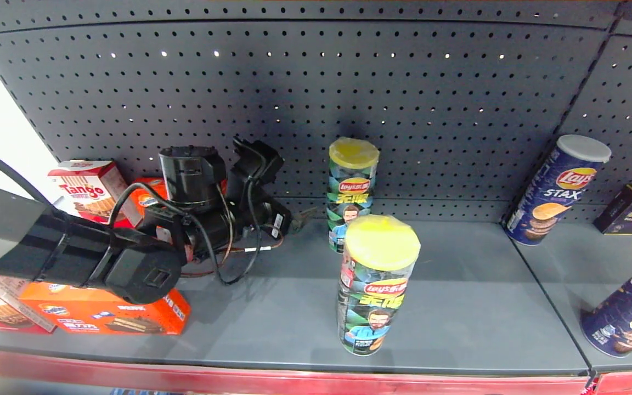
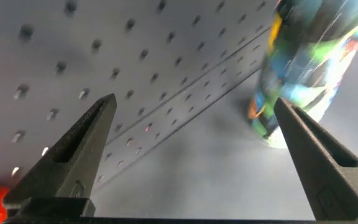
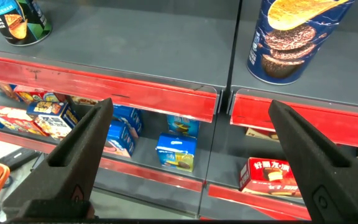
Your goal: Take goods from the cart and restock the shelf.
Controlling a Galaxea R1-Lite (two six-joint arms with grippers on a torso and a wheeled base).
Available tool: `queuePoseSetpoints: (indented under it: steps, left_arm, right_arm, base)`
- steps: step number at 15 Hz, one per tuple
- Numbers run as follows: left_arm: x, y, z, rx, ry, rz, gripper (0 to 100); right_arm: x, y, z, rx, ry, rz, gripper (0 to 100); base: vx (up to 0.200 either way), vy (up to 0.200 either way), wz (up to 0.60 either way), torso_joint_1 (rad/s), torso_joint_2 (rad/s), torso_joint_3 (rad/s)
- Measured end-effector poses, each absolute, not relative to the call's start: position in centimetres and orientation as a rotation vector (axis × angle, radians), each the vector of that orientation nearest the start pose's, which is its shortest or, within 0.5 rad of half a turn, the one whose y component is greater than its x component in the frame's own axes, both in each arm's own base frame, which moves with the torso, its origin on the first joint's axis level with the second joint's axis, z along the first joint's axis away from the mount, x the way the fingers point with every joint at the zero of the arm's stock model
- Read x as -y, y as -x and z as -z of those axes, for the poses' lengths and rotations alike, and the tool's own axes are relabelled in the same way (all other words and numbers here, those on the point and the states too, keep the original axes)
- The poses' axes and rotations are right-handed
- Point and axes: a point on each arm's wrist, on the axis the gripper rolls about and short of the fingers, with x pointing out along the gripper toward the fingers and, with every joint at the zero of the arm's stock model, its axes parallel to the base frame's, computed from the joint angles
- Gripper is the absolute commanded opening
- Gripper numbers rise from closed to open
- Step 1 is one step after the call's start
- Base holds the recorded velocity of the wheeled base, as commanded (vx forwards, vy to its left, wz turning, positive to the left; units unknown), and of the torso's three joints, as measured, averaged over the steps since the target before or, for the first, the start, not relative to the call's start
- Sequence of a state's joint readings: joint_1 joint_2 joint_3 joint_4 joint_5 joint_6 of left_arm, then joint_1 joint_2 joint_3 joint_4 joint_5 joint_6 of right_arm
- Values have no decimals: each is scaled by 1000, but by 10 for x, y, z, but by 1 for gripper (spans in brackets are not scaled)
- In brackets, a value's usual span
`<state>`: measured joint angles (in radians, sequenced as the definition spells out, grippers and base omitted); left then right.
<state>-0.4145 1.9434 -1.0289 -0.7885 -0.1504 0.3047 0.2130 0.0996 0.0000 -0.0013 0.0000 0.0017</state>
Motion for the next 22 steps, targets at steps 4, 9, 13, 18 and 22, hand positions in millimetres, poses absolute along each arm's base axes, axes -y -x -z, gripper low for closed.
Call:
queuePoseSetpoints:
  steps: [4, 9, 13, 18, 22]
  left_arm:
    - [158, -348, -170, -18, -315, 485, 100]
    - [166, -353, -161, -29, -319, 483, 100]
    - [176, -356, -156, -33, -317, 483, 100]
    - [182, -357, -153, -36, -317, 496, 100]
    - [182, -356, -152, -40, -318, 495, 100]
  right_arm:
    - [3, 15, -78, -98, 9, -213, 100]
    - [3, 15, -78, -98, 8, -213, 100]
    - [3, 15, -78, -98, 9, -213, 100]
    - [3, 15, -78, -98, 8, -213, 100]
    - [3, 15, -78, -98, 9, -213, 100]
  base:
    - [0, 0, 0, 0, 0, 0]
    - [0, 0, 0, 0, 0, 0]
    - [0, 0, 0, 0, 0, 0]
    - [0, 0, 0, 0, 0, 0]
    - [0, 0, 0, 0, 0, 0]
